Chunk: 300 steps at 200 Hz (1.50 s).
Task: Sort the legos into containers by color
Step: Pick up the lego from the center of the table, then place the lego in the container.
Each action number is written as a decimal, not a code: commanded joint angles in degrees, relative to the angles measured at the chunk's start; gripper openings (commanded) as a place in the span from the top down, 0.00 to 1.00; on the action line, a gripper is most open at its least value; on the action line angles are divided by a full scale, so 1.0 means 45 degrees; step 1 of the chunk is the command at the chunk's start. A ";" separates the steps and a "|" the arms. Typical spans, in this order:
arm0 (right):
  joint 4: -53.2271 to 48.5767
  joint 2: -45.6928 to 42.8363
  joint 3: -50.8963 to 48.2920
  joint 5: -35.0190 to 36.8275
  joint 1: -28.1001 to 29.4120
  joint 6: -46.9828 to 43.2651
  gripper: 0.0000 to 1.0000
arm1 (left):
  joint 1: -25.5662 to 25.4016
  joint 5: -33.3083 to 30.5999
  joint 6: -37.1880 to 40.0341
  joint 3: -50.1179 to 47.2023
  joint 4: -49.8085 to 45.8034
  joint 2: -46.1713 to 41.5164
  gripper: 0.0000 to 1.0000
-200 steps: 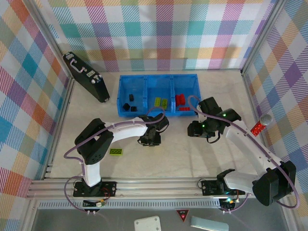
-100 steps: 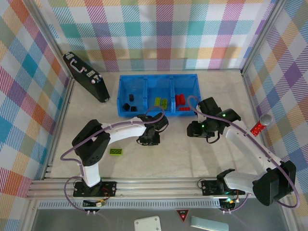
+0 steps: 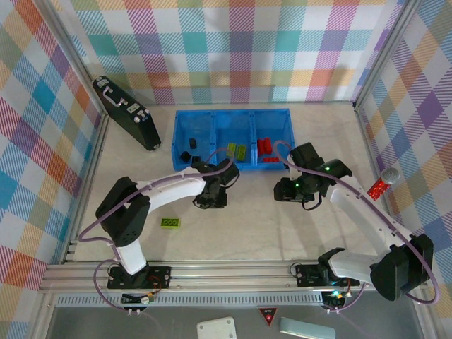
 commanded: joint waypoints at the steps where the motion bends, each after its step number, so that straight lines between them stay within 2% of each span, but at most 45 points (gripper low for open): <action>1: 0.0048 0.0035 0.0224 -0.0087 0.0132 0.0140 0.55 | 0.0442 -0.0246 0.0762 0.0349 -0.0824 -0.0663 0.65; 61: -0.0023 -0.0002 0.0221 -0.0048 0.0150 0.0140 0.55 | 0.1742 -0.0251 0.1891 0.0922 -0.1374 -0.1057 0.65; 130: -0.0254 -0.0257 0.0205 0.0147 0.0151 0.0179 0.55 | 0.3376 0.0426 0.3290 0.2421 -0.1382 -0.0335 0.65; 216: -0.0756 -0.0735 0.0244 0.0496 0.0151 0.0225 0.55 | 0.4882 0.1048 0.4421 0.6595 -0.1808 0.2797 0.65; 300: -0.1233 -0.1215 0.0146 0.0710 0.0151 0.0223 0.55 | 0.5729 0.1648 0.4862 0.9829 -0.2020 0.5686 0.65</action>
